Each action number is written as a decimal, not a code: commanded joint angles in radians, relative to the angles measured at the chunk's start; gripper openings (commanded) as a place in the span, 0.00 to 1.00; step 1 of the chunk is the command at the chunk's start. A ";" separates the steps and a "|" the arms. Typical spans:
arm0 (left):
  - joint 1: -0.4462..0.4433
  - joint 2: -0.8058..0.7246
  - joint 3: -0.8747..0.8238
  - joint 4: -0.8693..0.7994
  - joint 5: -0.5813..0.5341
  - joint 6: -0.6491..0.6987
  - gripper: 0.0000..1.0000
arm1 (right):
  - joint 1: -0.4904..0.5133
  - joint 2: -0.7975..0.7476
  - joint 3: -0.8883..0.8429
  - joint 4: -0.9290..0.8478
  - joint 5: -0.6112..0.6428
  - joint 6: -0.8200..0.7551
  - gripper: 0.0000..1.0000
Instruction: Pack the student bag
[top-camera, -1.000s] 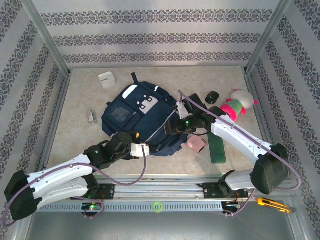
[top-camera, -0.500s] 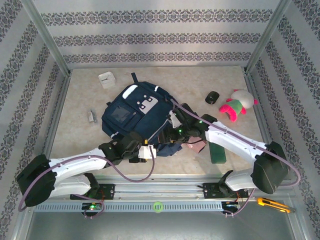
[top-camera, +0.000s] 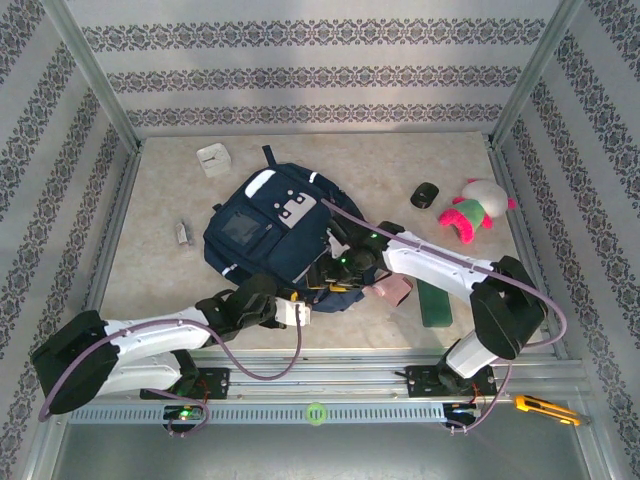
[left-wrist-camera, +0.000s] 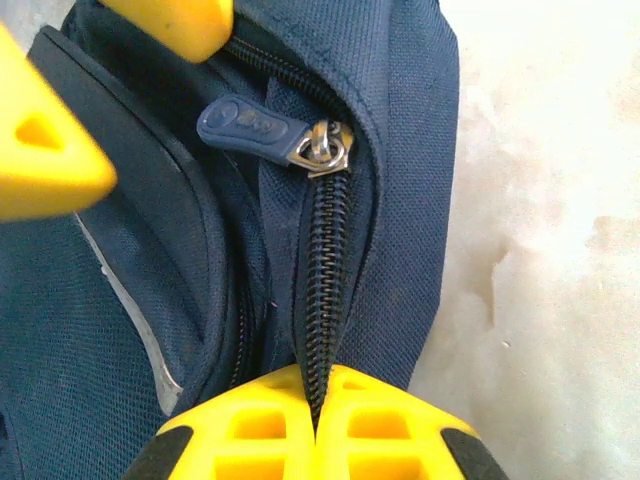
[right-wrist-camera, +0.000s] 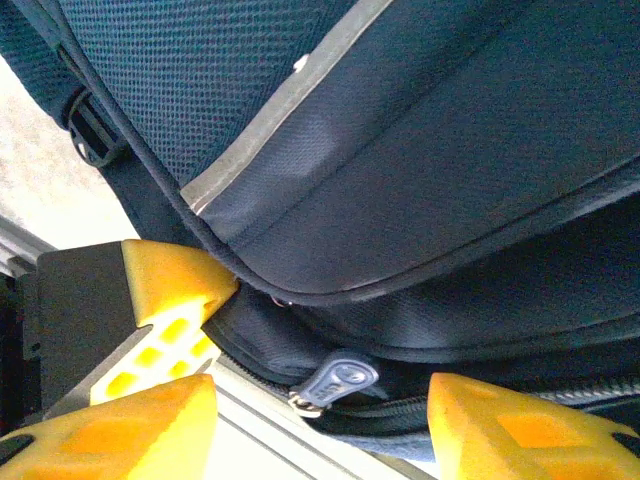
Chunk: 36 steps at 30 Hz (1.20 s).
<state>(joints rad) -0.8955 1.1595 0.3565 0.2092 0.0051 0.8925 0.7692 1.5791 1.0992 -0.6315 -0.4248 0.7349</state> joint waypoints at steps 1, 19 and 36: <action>-0.023 0.034 -0.023 0.205 -0.077 0.091 0.00 | 0.032 0.022 0.052 -0.076 0.083 0.025 0.56; -0.031 0.023 -0.030 0.232 -0.127 0.083 0.00 | 0.067 -0.075 -0.041 -0.248 0.275 0.059 0.29; -0.032 0.070 -0.052 0.324 -0.151 0.125 0.00 | -0.039 -0.177 -0.084 0.048 0.091 0.055 0.58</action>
<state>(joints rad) -0.9173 1.2270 0.3031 0.4507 -0.0971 0.9970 0.7326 1.3464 0.9749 -0.6521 -0.2859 0.8009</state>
